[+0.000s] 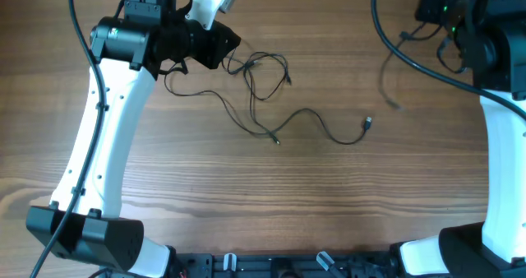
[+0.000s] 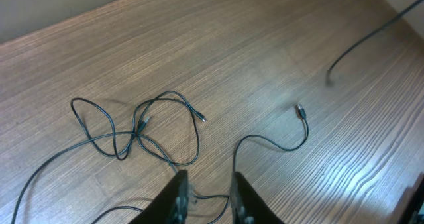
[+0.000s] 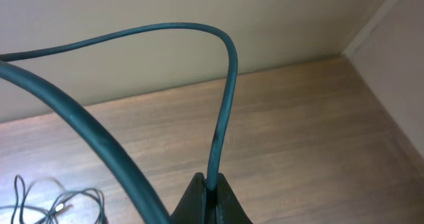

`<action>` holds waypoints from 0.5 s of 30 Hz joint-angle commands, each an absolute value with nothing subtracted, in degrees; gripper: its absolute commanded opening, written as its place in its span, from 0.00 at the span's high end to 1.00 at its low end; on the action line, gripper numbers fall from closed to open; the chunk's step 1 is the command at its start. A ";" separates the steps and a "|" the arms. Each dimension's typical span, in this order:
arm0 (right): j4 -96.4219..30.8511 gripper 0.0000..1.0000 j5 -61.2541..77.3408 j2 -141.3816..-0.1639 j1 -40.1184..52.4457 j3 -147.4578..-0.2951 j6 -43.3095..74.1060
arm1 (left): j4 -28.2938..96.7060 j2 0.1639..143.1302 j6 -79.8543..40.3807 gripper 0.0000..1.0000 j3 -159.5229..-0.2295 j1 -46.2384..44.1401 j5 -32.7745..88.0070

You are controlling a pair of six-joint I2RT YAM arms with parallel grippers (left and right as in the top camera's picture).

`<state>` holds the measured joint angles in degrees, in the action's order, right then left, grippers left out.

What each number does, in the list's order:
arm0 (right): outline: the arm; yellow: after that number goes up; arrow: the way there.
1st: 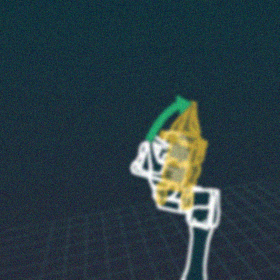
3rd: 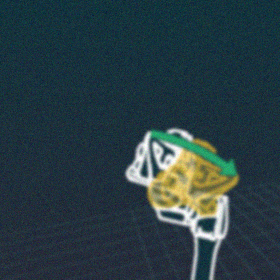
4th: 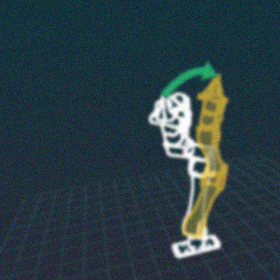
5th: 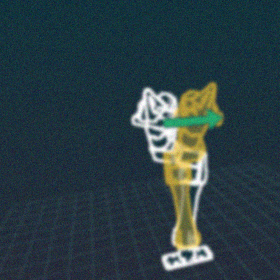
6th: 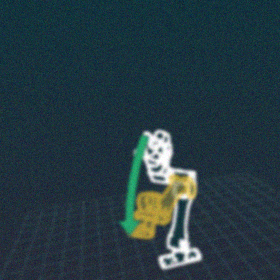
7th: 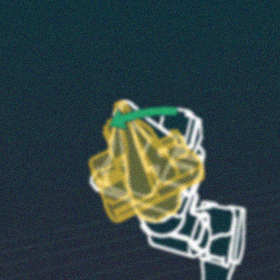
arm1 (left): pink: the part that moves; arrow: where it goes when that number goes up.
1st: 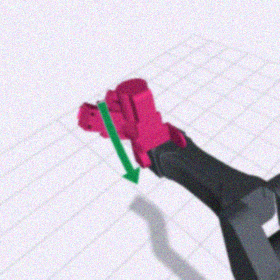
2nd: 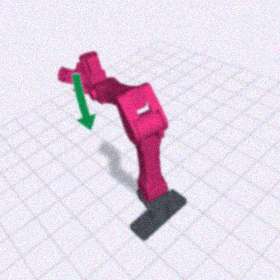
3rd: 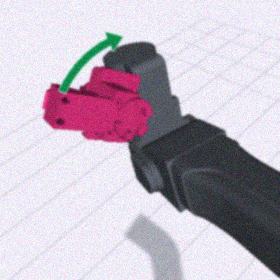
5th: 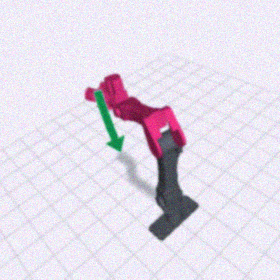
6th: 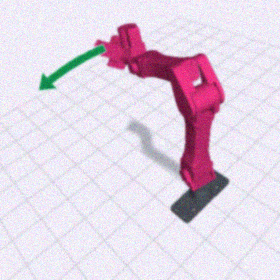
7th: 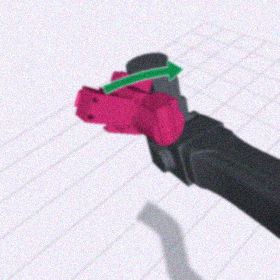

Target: Untangle cables

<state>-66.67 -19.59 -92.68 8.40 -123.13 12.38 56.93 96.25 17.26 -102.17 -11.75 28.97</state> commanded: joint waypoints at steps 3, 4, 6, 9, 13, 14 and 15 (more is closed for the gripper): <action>-63.53 0.96 -21.89 -94.06 2.00 -123.42 13.50 | 56.27 94.72 17.76 0.76 -102.21 -11.90 28.82; -63.31 0.96 -21.47 -94.32 0.89 -123.44 13.50 | 56.21 94.72 17.76 0.75 -102.21 -11.90 28.82; -63.24 0.96 -20.21 -95.09 -1.78 -123.44 13.50 | 56.12 94.72 17.76 0.75 -102.21 -11.90 28.82; -63.07 0.96 -19.81 -96.57 -5.82 -123.44 13.47 | 56.07 94.72 17.74 0.75 -102.21 -11.90 28.84; -60.95 0.96 -19.84 -99.59 -10.31 -123.44 13.50 | 55.94 94.72 17.74 0.75 -102.21 -11.90 28.84; -60.23 0.96 -19.81 -100.53 -11.20 -123.44 13.50 | 55.94 94.72 17.76 0.75 -102.21 -11.90 28.84; -59.31 0.96 -19.81 -101.71 -12.23 -123.44 13.52 | 55.94 94.72 17.76 0.75 -102.21 -11.90 28.84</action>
<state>-61.14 -19.97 -98.48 -9.54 -123.13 12.62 56.31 96.18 17.23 -102.17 -11.75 28.97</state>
